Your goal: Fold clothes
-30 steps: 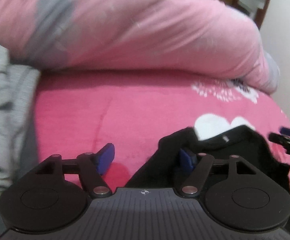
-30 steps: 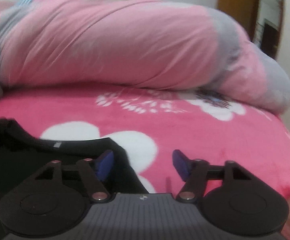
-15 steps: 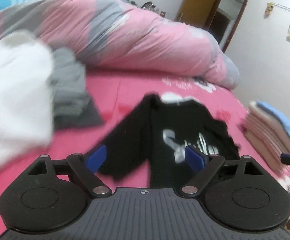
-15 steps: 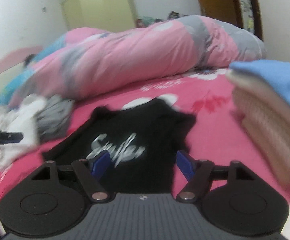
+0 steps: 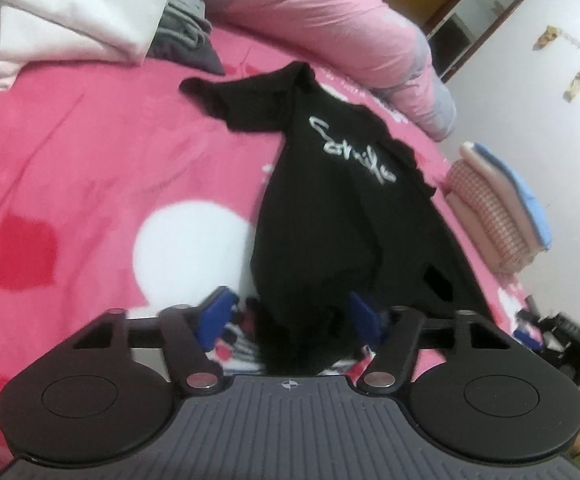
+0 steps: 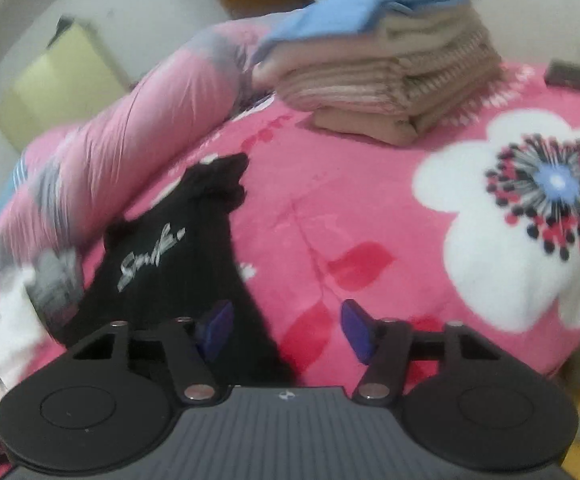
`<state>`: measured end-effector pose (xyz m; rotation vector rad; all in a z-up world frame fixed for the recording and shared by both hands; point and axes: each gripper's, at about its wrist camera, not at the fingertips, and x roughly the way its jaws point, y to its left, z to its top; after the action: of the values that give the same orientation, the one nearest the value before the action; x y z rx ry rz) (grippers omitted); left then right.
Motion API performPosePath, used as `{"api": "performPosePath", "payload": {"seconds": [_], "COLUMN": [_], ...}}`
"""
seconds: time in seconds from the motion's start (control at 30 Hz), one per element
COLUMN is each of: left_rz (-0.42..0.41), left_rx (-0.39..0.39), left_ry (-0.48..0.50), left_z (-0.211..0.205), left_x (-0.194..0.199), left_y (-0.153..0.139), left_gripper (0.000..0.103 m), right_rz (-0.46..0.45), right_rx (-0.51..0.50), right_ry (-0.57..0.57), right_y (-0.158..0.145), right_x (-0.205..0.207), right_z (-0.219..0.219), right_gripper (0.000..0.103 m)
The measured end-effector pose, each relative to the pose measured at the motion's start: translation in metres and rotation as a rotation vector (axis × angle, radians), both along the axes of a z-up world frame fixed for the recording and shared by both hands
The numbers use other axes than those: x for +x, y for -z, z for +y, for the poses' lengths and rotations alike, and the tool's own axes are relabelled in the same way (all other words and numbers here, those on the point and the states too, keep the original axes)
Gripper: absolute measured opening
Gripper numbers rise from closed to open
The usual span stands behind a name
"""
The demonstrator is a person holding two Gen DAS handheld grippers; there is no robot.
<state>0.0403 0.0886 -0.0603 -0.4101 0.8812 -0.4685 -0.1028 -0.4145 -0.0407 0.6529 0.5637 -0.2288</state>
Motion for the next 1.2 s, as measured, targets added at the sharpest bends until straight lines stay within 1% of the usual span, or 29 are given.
{"api": "performPosePath", "payload": {"seconds": [0.1,0.13,0.17,0.23,0.27,0.3,0.33,0.37,0.4,0.43,0.47,0.53,0.6,0.7,0.73,0.77,0.8,0.87,0.93,0.97,1.03,1.1,1.2], "left_rz": [-0.012,-0.018,-0.023,-0.024,-0.026,-0.029,-0.035,-0.042,-0.05,-0.053,-0.051,-0.052,-0.061,-0.066,-0.064,-0.059,-0.048,-0.019,0.007,0.016,0.031,0.041,0.047], "left_rx": [0.037,0.051,0.066,0.079,0.081,0.082,0.086,0.094,0.102,0.108,0.108,0.098,0.092,0.089,0.089,0.084,0.071,0.036,0.004,-0.01,-0.046,-0.083,-0.121], "left_ry": [0.0,-0.003,-0.008,-0.016,-0.018,-0.019,-0.02,-0.02,-0.021,-0.021,-0.023,-0.026,-0.019,-0.013,-0.014,-0.017,-0.021,-0.019,-0.016,-0.018,-0.019,-0.017,-0.002], "left_z": [-0.005,-0.006,-0.007,-0.009,-0.01,-0.011,-0.011,-0.012,-0.012,-0.012,-0.011,-0.009,-0.007,-0.004,-0.003,-0.001,0.001,0.006,0.01,0.012,0.016,0.02,0.026], "left_x": [-0.003,-0.004,-0.006,-0.006,-0.007,-0.008,-0.009,-0.01,-0.012,-0.012,-0.012,-0.012,-0.013,-0.013,-0.012,-0.012,-0.011,-0.01,-0.009,-0.009,-0.007,-0.007,-0.008], "left_y": [0.006,0.007,0.009,0.011,0.011,0.012,0.012,0.012,0.012,0.012,0.013,0.011,0.008,0.007,0.008,0.009,0.011,0.013,0.015,0.016,0.018,0.02,0.02], "left_gripper": [0.048,0.043,0.04,0.04,0.04,0.04,0.038,0.028,0.021,0.013,0.01,0.007,0.007,0.006,0.006,0.006,0.006,0.007,0.009,0.012,0.015,0.016,0.014], "right_rz": [-0.004,-0.001,0.015,0.05,0.082,0.114,0.14,0.144,0.144,0.13,0.115,0.085,0.052,0.098,0.146,0.191,0.21,0.231,0.107,0.044,-0.042,-0.114,-0.204], "right_rx": [-0.021,-0.033,-0.063,-0.121,-0.141,-0.159,-0.175,-0.19,-0.209,-0.243,-0.276,-0.338,-0.361,-0.424,-0.473,-0.533,-0.574,-0.635,-0.579,-0.567,-0.615,-0.666,-0.695], "right_ry": [-0.071,-0.096,-0.124,-0.182,-0.213,-0.236,-0.259,-0.283,-0.299,-0.288,-0.278,-0.255,-0.217,-0.174,-0.14,-0.111,-0.075,-0.017,-0.096,-0.154,-0.324,-0.514,-0.787], "right_y": [-0.004,-0.005,-0.004,0.0,0.006,0.012,0.016,0.017,0.016,0.007,-0.002,-0.02,-0.038,-0.046,-0.042,-0.037,-0.034,-0.03,-0.039,-0.043,-0.047,-0.045,-0.033], "right_x": [0.021,0.029,0.041,0.066,0.078,0.085,0.09,0.091,0.091,0.089,0.087,0.084,0.084,0.094,0.101,0.105,0.104,0.102,0.086,0.077,0.063,0.052,0.043], "right_z": [-0.001,0.0,0.003,0.008,0.012,0.015,0.019,0.025,0.029,0.029,0.028,0.026,0.015,0.005,0.005,0.008,0.01,0.016,0.042,0.06,0.11,0.162,0.235], "right_gripper": [0.058,0.058,0.057,0.056,0.049,0.034,0.022,0.004,0.004,0.004,0.004,0.004,0.004,0.006,0.008,0.016,0.02,0.02,0.021,0.021,0.024,0.038,0.039]}}
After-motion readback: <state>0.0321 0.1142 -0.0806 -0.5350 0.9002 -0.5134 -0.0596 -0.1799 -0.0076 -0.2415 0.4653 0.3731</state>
